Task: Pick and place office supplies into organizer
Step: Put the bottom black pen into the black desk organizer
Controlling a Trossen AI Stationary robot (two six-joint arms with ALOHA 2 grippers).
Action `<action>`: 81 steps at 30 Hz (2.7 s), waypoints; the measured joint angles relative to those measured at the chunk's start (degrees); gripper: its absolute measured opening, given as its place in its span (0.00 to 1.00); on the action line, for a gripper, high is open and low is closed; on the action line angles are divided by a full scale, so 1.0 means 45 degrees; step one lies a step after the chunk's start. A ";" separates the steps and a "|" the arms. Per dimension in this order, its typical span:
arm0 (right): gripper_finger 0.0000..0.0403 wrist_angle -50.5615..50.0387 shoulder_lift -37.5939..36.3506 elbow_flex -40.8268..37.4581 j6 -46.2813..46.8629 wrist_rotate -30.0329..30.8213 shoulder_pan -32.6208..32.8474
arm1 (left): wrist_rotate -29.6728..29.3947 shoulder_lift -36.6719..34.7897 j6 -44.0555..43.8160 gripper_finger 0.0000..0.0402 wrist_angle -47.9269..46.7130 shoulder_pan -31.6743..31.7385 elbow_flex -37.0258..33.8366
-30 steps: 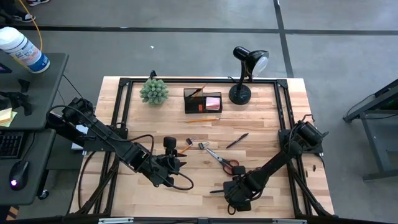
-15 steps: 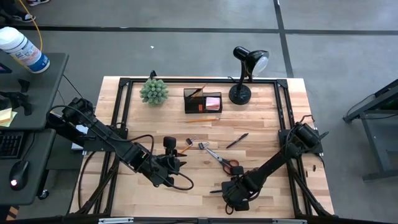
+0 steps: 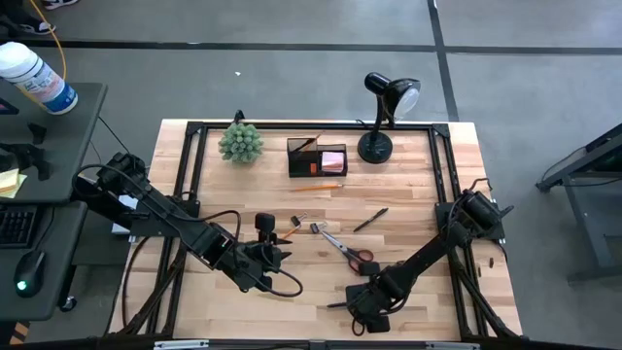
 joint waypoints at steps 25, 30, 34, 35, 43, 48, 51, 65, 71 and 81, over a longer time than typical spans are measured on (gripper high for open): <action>0.13 0.0671 0.0015 -0.0034 0.0010 -0.0460 0.0032 | -0.0085 0.0000 -0.0018 0.29 -0.0087 0.0000 0.0000; 0.12 0.0706 0.0010 -0.0080 -0.0009 -0.0233 0.0030 | -0.0085 0.0001 -0.0024 0.29 -0.0087 0.0000 0.0000; 0.10 0.0682 0.0010 -0.0083 -0.0058 -0.0003 0.0037 | -0.0085 0.0000 -0.0028 0.29 -0.0087 0.0000 0.0000; 0.10 0.0686 0.0010 -0.0083 -0.0064 -0.0008 0.0037 | -0.0085 0.0002 -0.0023 0.29 -0.0086 0.0000 0.0000; 0.14 0.0528 0.0012 -0.0048 -0.0335 0.0010 0.0033 | -0.0140 0.0004 -0.0018 0.29 -0.0083 0.0000 0.0000; 0.16 -0.0003 0.0049 0.0257 -0.0854 0.0225 0.0028 | -0.0141 0.0004 -0.0011 0.29 -0.0087 0.0000 0.0000; 0.16 -0.0040 0.0049 0.0277 -0.0954 0.0368 0.0029 | -0.0208 0.0003 -0.0008 0.29 -0.0085 0.0000 0.0000; 0.17 -0.0296 0.0049 0.0291 -0.1005 0.0747 0.0013 | -0.0231 0.0005 -0.0004 0.29 -0.0101 0.0000 0.0000; 0.17 -0.0474 0.0044 0.0301 -0.1124 0.0945 0.0004 | -0.0231 0.0001 -0.0004 0.29 -0.0208 0.0000 0.0000; 0.17 -0.1209 0.0102 0.0639 -0.1812 0.1543 -0.0216 | -0.0290 0.0005 -0.0019 0.29 -0.0287 0.0000 0.0000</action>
